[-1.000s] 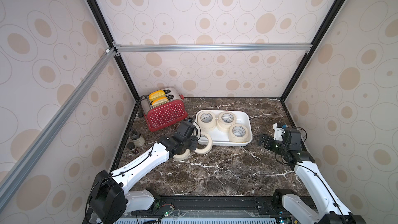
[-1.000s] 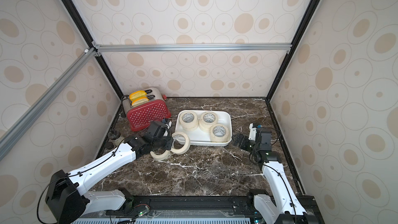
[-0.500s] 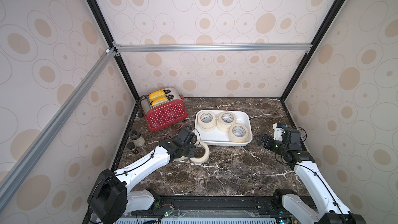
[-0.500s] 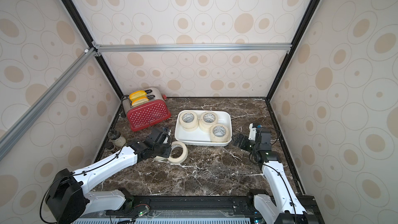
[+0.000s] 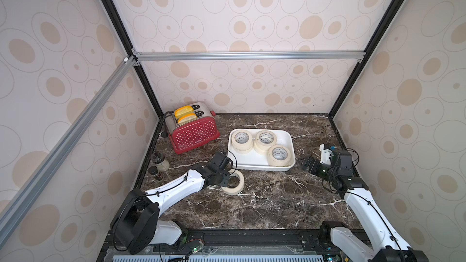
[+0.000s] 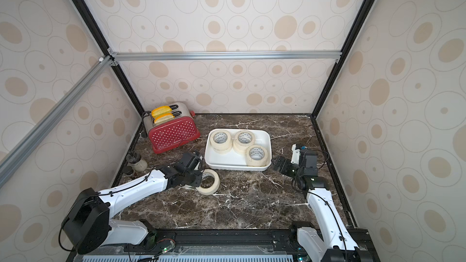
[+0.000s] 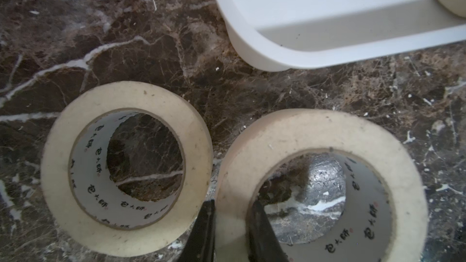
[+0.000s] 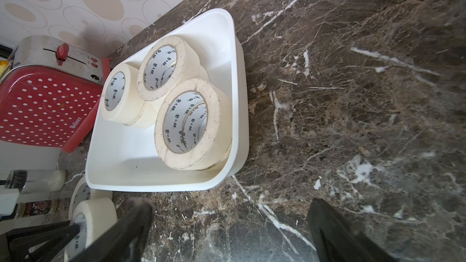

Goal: Take out the art tape in the storage box
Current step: Place the art tape at the center of the board.

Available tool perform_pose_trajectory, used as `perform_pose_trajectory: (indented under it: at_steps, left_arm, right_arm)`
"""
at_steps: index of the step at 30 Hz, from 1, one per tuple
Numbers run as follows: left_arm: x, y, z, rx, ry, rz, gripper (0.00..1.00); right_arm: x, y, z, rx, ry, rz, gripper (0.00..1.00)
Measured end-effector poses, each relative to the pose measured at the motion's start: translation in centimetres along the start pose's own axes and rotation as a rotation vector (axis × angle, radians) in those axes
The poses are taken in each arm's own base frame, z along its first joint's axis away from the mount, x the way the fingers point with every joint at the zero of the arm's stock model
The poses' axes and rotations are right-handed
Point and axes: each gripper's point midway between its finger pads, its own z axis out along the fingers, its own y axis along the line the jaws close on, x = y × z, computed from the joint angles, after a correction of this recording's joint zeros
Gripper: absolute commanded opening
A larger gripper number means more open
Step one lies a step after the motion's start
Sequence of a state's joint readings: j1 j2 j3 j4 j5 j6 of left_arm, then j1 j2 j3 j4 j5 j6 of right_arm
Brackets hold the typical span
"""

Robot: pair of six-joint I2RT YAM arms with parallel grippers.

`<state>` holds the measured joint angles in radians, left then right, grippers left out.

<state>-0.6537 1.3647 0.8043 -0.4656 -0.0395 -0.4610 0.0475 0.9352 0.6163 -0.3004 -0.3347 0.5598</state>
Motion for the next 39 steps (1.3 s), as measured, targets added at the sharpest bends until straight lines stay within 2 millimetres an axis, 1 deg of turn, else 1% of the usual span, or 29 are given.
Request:
perform_pose_trajectory:
  at_steps: [4, 13, 20, 29, 35, 39]
  left_arm:
    - [-0.3, 0.3, 0.7, -0.027, -0.010, -0.013, 0.13]
    - [-0.7, 0.2, 2.3, -0.049, 0.000, -0.017, 0.16]
    - [-1.5, 0.2, 2.7, -0.063, -0.016, -0.019, 0.16]
    - [-1.8, 0.1, 3.0, -0.077, 0.000, -0.014, 0.17]
    - [-2.5, -0.3, 3.7, -0.079, 0.002, -0.014, 0.17]
    - [-2.4, -0.3, 4.2, -0.082, 0.010, -0.012, 0.22]
  right_arm:
    - [0.0, 0.0, 0.0, 0.000, -0.001, 0.000, 1.00]
    - [0.0, 0.0, 0.0, 0.000, 0.000, -0.002, 1.00]
    - [0.0, 0.0, 0.0, 0.000, 0.000, -0.006, 1.00]
    - [0.1, -0.1, 0.1, 0.001, 0.004, -0.009, 1.00]
    - [0.1, -0.1, 0.1, 0.001, 0.005, -0.009, 1.00]
    - [0.1, -0.1, 0.1, 0.002, 0.006, -0.009, 1.00]
